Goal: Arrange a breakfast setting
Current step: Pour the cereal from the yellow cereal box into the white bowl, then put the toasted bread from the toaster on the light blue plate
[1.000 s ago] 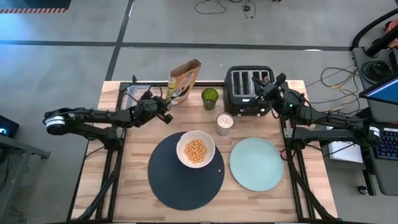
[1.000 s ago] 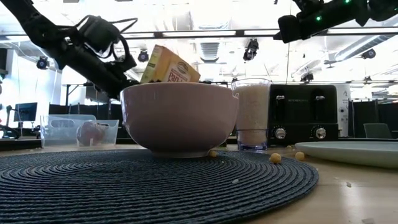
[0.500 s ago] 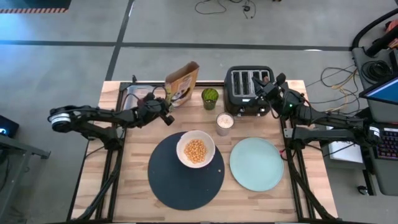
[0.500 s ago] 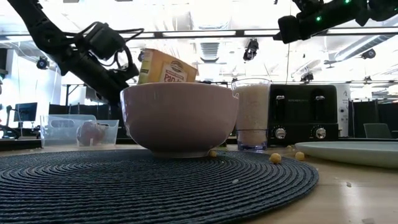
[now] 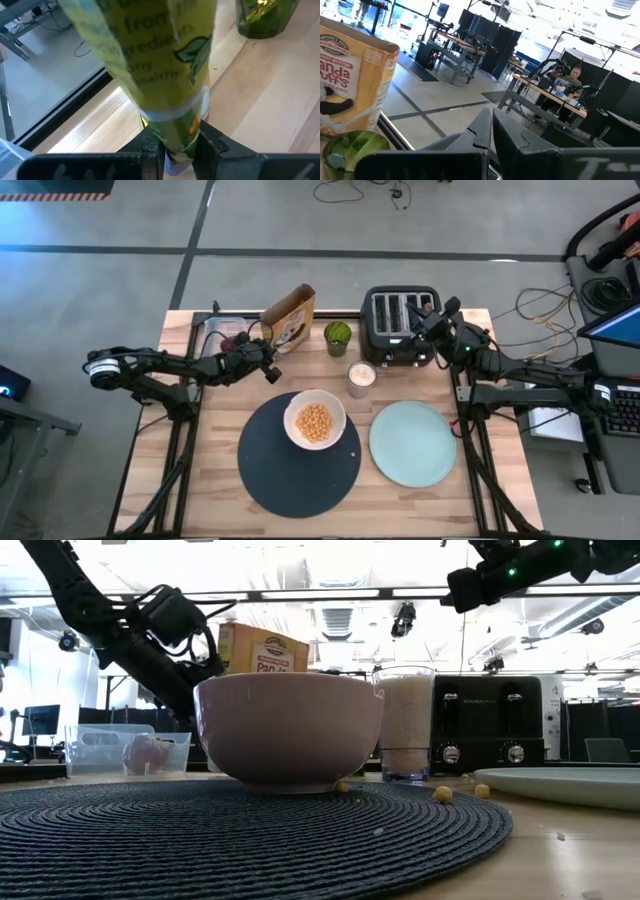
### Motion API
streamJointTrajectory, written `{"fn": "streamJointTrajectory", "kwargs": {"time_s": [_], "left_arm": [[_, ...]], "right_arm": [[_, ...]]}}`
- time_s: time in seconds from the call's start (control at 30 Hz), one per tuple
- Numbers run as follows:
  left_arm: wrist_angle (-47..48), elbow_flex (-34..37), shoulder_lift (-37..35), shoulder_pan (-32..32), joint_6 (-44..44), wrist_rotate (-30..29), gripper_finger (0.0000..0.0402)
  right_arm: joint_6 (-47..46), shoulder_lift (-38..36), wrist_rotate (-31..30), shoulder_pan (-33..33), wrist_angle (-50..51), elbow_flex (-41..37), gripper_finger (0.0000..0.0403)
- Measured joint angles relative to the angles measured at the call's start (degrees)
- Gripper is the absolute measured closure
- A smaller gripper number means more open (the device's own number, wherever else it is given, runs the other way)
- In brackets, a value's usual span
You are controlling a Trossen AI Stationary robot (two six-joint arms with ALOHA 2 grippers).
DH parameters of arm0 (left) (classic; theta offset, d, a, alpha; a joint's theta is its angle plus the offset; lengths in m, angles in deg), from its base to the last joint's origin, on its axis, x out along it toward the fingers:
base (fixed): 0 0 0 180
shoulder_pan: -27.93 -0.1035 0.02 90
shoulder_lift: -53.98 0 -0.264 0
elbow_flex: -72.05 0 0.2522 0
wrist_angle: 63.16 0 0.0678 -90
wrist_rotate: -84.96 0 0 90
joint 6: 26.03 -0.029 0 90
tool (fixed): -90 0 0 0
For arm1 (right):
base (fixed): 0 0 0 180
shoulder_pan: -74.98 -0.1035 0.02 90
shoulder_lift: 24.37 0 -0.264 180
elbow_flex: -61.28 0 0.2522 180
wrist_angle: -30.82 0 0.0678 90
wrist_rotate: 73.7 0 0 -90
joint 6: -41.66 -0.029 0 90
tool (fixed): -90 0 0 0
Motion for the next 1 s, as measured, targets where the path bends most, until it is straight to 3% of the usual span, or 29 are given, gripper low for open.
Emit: {"fn": "streamJointTrajectory", "kwargs": {"time_s": [0.3,0.73,1.0], "left_arm": [[0.6,0.0,0.0,0.0,4.0,0.4,0.0338],[4.0,0.2,-0.6,0.0,5.7,1.4,0.022],[12.2,0.2,-7.9,0.8,6.7,1.7,0.0186]], "right_arm": [[-1.1,0.0,0.0,0.1,0.5,0.0,0.0394],[-4.7,0.0,0.0,0.1,2.1,0.0,0.0394],[-9.5,0.0,0.0,0.1,1.8,0.0,0.0394]]}}
